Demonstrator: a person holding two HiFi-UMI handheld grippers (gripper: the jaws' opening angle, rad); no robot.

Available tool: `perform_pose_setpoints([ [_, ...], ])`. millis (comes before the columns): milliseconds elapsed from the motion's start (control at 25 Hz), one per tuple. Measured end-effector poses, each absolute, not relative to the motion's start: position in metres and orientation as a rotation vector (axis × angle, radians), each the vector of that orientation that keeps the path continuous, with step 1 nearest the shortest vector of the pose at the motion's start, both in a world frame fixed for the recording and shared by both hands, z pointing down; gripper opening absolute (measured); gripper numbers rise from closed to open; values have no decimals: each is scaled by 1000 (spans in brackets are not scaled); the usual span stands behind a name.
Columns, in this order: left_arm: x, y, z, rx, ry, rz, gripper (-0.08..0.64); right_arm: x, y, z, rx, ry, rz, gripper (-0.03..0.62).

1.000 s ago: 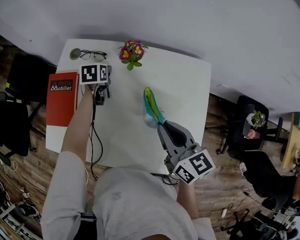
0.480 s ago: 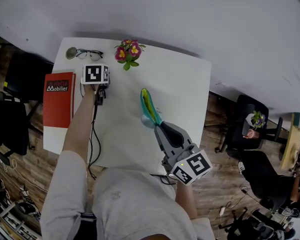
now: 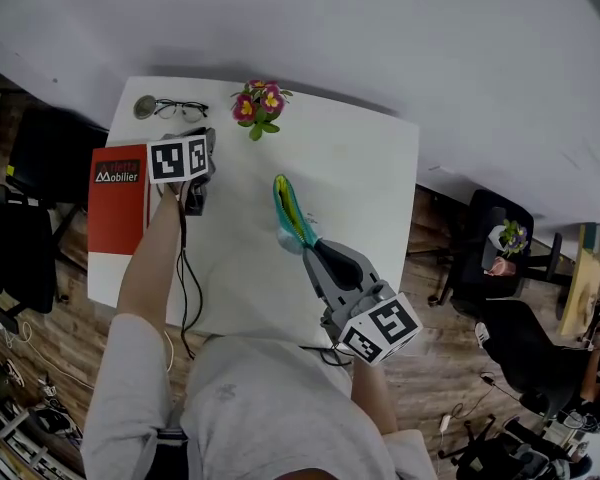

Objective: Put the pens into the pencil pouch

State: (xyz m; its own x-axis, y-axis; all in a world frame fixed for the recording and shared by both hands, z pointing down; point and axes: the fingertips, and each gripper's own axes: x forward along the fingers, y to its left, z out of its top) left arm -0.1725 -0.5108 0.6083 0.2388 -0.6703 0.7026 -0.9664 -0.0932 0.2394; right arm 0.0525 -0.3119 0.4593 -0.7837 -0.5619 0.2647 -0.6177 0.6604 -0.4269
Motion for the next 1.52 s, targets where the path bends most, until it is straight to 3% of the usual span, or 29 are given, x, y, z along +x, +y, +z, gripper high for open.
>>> perform_pose_setpoints([
  [960, -154, -358, 321, 2532, -1449, -411, 69, -17, -265, 435, 946, -2813, 663, 57],
  [1520, -131, -295, 247, 2693, -1272, -744, 69, -49, -222, 412, 972, -2855, 606, 57],
])
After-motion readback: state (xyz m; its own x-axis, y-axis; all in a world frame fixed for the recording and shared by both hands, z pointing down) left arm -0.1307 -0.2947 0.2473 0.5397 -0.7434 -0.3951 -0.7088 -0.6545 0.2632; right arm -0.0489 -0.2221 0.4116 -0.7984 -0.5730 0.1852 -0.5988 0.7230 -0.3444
